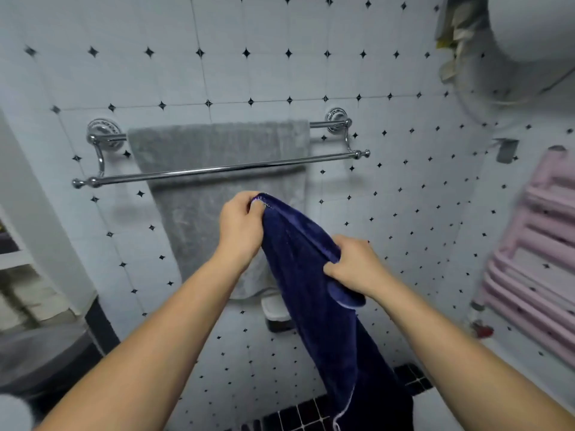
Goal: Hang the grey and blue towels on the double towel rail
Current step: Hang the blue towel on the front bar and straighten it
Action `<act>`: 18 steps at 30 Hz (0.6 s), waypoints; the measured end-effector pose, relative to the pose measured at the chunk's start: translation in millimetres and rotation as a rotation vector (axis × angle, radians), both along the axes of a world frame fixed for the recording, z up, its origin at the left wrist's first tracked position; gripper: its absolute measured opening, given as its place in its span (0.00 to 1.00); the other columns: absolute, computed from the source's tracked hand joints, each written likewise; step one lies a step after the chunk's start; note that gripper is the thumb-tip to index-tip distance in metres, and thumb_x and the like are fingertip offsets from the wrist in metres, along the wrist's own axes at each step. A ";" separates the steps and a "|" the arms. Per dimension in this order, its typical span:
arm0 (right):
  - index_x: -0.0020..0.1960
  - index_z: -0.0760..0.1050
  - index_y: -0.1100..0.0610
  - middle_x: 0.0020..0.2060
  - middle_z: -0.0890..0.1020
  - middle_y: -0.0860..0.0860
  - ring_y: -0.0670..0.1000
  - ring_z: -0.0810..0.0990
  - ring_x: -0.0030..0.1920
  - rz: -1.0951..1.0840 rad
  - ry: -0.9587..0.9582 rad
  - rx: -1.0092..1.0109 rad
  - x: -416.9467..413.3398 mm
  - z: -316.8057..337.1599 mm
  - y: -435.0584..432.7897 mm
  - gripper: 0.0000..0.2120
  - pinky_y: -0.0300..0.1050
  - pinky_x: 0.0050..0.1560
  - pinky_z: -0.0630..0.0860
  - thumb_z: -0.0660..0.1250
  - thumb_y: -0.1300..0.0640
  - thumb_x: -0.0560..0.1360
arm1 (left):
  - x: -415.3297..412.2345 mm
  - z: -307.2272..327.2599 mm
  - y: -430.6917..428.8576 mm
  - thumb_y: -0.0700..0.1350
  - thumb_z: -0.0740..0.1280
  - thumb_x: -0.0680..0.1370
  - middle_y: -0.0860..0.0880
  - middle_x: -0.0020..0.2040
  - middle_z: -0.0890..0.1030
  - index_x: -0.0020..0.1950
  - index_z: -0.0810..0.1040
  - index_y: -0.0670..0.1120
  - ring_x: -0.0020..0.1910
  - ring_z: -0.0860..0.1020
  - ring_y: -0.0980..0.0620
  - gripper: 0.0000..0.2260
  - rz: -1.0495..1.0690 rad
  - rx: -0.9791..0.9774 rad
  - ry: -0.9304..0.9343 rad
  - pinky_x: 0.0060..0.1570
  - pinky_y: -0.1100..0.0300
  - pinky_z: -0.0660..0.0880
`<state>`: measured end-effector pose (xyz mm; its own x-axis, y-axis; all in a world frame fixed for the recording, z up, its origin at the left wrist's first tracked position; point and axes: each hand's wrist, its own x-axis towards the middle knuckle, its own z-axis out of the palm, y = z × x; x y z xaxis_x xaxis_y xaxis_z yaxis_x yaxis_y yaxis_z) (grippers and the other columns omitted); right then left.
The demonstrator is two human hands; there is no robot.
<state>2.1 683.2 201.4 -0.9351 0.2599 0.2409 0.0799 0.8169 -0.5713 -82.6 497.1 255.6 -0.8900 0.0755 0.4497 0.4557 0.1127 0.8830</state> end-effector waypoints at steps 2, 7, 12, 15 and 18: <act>0.39 0.70 0.53 0.35 0.80 0.52 0.56 0.78 0.38 -0.101 -0.031 -0.028 5.4 -16.3 13.9 0.06 0.50 0.38 0.76 0.66 0.57 0.64 | -7.1 3.1 -2.4 0.39 0.61 0.77 0.47 0.43 0.84 0.47 0.81 0.47 0.41 0.79 0.51 0.09 0.002 0.021 0.011 0.41 0.57 0.75; 0.39 0.77 0.55 0.34 0.82 0.52 0.55 0.80 0.37 -0.271 0.102 -0.286 13.4 -13.6 42.4 0.03 0.46 0.37 0.75 0.68 0.60 0.65 | -22.4 -5.1 -18.7 0.41 0.60 0.78 0.51 0.43 0.82 0.49 0.81 0.45 0.40 0.77 0.57 0.09 0.100 -0.011 0.050 0.42 0.61 0.71; 0.33 0.72 0.59 0.28 0.74 0.48 0.48 0.70 0.31 -0.104 0.288 -0.447 -2.2 24.9 20.7 0.05 0.44 0.34 0.67 0.66 0.62 0.66 | -22.2 -30.5 -22.5 0.37 0.59 0.80 0.49 0.49 0.80 0.59 0.78 0.45 0.47 0.77 0.51 0.11 0.050 -0.262 0.023 0.48 0.62 0.69; 0.36 0.77 0.57 0.30 0.80 0.48 0.45 0.74 0.32 0.000 0.297 -0.347 -19.8 40.9 -14.1 0.06 0.42 0.35 0.71 0.65 0.65 0.68 | -10.0 -35.5 -23.2 0.33 0.60 0.74 0.49 0.59 0.76 0.70 0.69 0.49 0.51 0.77 0.52 0.25 -0.172 -0.399 0.058 0.53 0.59 0.74; 0.36 0.76 0.51 0.31 0.81 0.47 0.43 0.76 0.31 0.023 0.332 -0.268 -35.0 52.2 -48.8 0.09 0.37 0.32 0.71 0.67 0.65 0.67 | 5.3 -30.0 -22.4 0.45 0.65 0.68 0.55 0.69 0.70 0.72 0.60 0.64 0.63 0.73 0.57 0.35 -0.394 -0.499 0.197 0.61 0.61 0.70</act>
<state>-32.9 634.3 253.6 -0.8246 0.3338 0.4568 -0.1611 0.6355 -0.7551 -77.3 474.7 225.6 -0.6581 0.6195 0.4278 0.6937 0.2782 0.6644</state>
